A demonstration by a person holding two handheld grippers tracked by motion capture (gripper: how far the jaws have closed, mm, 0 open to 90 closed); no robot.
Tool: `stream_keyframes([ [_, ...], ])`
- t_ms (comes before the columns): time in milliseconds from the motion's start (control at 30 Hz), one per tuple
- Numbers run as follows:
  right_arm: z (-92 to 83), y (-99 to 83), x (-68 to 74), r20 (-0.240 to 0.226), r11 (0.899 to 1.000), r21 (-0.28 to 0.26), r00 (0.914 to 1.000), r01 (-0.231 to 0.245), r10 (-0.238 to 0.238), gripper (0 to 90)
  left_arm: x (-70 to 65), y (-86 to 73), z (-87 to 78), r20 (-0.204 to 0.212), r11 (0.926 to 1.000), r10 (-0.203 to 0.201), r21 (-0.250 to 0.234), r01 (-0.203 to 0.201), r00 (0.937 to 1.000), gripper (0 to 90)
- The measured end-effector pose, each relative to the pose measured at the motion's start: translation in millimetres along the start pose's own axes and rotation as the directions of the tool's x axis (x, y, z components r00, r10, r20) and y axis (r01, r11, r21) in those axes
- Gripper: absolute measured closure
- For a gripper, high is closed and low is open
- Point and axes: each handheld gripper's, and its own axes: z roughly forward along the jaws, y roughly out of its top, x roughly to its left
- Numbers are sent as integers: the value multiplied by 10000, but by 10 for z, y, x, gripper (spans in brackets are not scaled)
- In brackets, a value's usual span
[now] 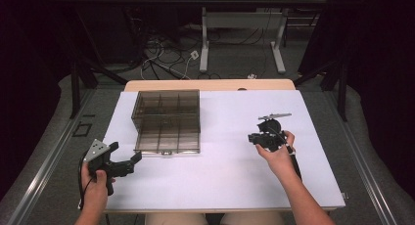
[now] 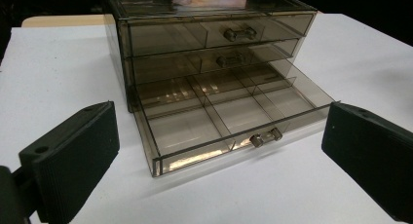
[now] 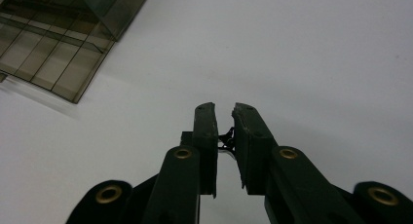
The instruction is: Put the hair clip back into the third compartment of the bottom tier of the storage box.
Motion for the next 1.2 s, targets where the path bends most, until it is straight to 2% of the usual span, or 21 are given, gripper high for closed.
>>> stream_keyframes([
  [833,79,134,319,-441,9974,56,9964,722,-718,803,3,-2,2,21,10000,-45,-32,45,10000,2],
  [1200,184,177,518,-725,9946,100,9921,1032,-1022,802,6,-3,0,21,10000,-50,-26,50,10000,2],
])
